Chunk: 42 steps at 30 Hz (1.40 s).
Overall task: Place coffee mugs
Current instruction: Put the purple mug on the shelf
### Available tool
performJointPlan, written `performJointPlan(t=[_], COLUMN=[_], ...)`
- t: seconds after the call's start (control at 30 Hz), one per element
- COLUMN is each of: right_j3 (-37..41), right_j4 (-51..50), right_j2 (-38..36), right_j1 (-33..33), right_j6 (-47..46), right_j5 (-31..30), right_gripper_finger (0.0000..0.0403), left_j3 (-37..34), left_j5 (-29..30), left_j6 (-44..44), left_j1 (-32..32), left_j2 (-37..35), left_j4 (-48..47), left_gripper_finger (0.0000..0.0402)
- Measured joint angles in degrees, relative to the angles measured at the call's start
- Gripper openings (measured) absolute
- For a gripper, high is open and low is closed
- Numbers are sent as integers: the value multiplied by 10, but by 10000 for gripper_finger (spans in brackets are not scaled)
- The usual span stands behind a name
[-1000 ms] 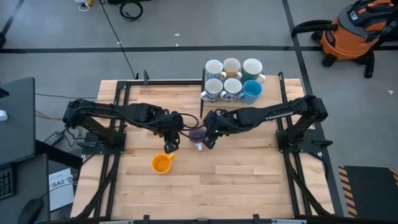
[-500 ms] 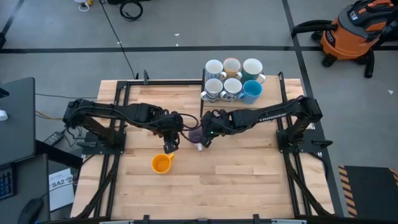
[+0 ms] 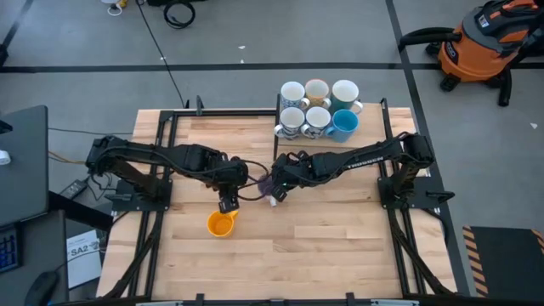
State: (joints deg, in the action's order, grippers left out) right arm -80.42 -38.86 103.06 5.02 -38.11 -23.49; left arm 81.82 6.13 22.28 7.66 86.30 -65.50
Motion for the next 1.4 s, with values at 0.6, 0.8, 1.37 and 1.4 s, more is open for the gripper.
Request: performJointPlan(t=[0.6,0.8,1.37,1.4], right_j3=[0,0,0,0], right_j4=[12,10,3,3], right_j2=[29,29,56,56], right_j1=[-4,-6,-8,-8], right_j6=[1,-9,-12,-12], right_j5=[5,6,11,11], right_gripper_finger=[156,156,136,129], left_j3=[0,0,0,0], left_j5=[0,0,0,0], left_j6=[58,61,91,91], left_j1=[97,122,155,155], left_j2=[-2,-2,-2,-2], left_j4=[-211,-209,-204,-204], left_gripper_finger=[114,114,114,114])
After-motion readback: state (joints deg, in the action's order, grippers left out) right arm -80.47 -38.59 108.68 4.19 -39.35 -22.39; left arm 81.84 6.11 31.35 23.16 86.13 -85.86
